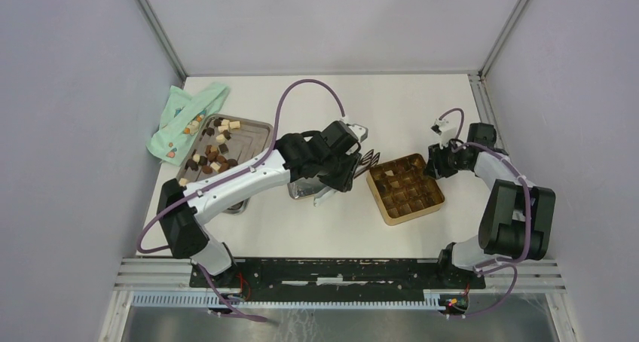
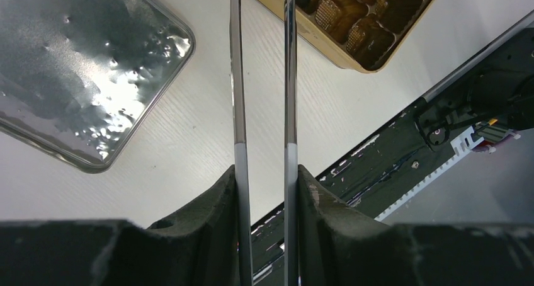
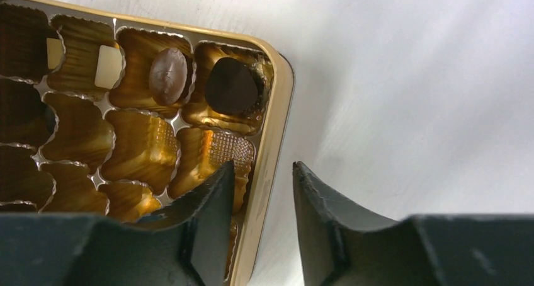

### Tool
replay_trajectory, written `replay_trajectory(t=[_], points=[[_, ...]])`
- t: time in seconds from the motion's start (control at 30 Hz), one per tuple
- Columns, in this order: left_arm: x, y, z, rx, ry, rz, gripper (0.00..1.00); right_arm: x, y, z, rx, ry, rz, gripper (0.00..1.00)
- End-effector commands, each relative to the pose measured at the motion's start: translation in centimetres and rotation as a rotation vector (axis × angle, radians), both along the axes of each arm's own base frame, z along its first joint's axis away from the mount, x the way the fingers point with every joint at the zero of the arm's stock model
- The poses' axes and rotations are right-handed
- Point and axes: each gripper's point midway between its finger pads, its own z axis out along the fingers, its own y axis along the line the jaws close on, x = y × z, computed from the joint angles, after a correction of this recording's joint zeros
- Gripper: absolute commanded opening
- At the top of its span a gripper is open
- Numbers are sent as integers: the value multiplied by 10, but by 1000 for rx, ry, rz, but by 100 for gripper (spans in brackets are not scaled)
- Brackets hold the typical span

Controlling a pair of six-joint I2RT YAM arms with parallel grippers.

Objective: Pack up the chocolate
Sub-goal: Pick up the packing box from the center of the board.

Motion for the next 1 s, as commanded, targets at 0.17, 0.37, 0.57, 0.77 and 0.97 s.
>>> replay_trajectory(t=[0.17, 0.37, 0.57, 0.77, 0.97], points=[[7, 3, 27, -73, -73, 36, 40, 21, -4, 1, -81, -27, 29, 26], [10, 7, 29, -70, -87, 49, 40, 23, -4, 13, -94, -112, 21, 12], [13, 8, 31, -72, -105, 54, 40, 24, 5, 46, -69, -273, 16, 0], [20, 13, 42, -95, -164, 80, 40, 22, 12, 92, -48, -466, 7, 0], [25, 21, 57, -127, -231, 114, 40, 24, 18, 126, -15, -551, 9, 0]])
